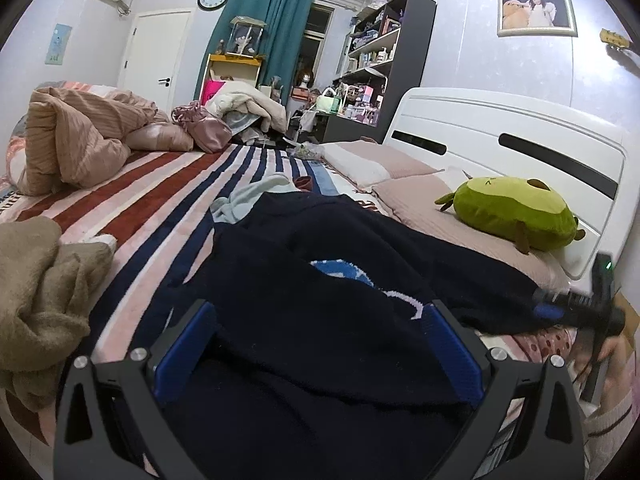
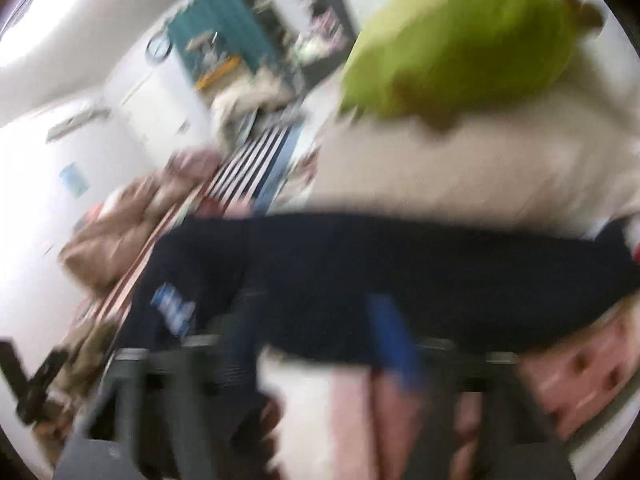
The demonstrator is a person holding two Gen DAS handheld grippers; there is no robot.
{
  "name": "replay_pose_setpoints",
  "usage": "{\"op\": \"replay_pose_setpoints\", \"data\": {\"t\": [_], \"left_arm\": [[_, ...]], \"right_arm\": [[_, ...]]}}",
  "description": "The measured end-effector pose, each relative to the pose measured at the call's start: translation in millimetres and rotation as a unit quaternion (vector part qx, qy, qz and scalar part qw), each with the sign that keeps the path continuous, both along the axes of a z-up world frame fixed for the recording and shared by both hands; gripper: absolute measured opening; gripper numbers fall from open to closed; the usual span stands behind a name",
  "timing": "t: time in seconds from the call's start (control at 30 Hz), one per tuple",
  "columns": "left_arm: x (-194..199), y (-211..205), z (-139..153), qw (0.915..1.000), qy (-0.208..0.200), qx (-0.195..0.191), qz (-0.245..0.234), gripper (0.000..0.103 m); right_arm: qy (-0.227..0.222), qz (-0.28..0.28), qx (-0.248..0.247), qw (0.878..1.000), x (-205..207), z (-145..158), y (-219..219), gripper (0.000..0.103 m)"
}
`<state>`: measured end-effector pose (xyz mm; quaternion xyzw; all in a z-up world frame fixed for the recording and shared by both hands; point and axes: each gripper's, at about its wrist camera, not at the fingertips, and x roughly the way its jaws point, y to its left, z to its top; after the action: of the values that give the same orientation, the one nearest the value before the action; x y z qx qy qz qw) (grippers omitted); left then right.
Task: Fold small clothes
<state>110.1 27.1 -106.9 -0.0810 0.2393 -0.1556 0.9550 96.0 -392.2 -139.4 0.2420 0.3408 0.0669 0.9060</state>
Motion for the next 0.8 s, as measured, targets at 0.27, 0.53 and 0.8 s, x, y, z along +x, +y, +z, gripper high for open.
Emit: {"op": "replay_pose_setpoints", "data": {"t": [0.27,0.53,0.8], "left_arm": [[4.0,6.6,-6.9,0.9999,0.013,0.003,0.009,0.102],[3.2,1.2,-0.3,0.9992,0.003,0.027,0.029,0.102],[-8.8,-2.9,11.4,0.9990,-0.007,0.032,0.031,0.102]], "right_arm": [[0.023,-0.028,0.105,0.994,28.0,-67.4,9.6,0.075],[-0.041,-0.167,0.066,0.983,32.4,-62.6,-16.9,0.040],[-0.125,-0.168,-0.004,0.978,-3.2,-28.7,8.5,0.032]]}}
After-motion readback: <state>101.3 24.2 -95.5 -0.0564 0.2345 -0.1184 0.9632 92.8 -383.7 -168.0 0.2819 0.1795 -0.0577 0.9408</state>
